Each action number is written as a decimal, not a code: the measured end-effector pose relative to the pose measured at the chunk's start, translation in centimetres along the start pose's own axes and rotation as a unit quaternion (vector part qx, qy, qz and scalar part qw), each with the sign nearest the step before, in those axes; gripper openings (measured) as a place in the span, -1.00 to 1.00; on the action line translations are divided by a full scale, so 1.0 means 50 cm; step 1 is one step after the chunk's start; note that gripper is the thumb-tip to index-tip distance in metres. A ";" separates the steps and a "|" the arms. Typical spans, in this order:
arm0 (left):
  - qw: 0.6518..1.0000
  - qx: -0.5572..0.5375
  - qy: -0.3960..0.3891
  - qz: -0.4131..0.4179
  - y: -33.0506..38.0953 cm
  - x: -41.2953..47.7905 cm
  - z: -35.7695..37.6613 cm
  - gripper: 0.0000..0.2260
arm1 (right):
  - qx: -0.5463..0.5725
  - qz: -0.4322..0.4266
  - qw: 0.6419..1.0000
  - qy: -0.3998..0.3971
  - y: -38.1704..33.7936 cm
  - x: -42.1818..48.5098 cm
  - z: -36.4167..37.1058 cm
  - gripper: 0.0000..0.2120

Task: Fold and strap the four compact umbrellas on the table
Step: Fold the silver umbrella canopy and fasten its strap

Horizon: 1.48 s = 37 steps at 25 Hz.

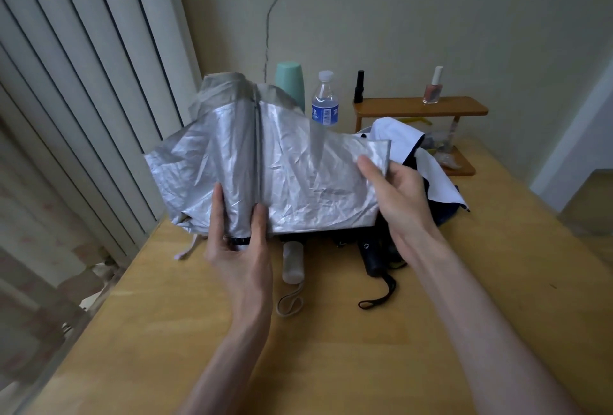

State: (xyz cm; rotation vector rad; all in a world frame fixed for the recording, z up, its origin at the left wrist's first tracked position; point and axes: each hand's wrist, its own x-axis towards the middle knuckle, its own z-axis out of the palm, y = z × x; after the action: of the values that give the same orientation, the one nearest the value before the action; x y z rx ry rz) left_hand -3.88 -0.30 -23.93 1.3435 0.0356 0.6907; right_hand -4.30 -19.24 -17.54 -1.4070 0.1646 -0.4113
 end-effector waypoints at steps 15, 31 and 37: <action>0.975 0.071 -0.210 -0.006 0.033 -0.002 -0.020 -0.15 | -0.154 0.011 0.975 -0.162 -0.208 0.006 0.289 -0.71; 0.989 -0.004 -0.146 -0.023 0.044 -0.006 -0.026 -0.64 | -0.293 -0.128 0.947 -0.024 -0.182 0.047 0.120 -0.37; 0.982 0.018 -0.187 -0.001 0.063 -0.014 -0.025 -0.69 | -0.181 -0.023 0.982 -0.038 -0.166 0.092 0.123 -0.16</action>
State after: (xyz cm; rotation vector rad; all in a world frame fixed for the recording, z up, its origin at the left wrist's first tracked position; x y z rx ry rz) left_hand -6.30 0.66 -21.69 1.4899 -0.2517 0.4284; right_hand 0.58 -16.16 -7.82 -1.7849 0.1492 -0.3778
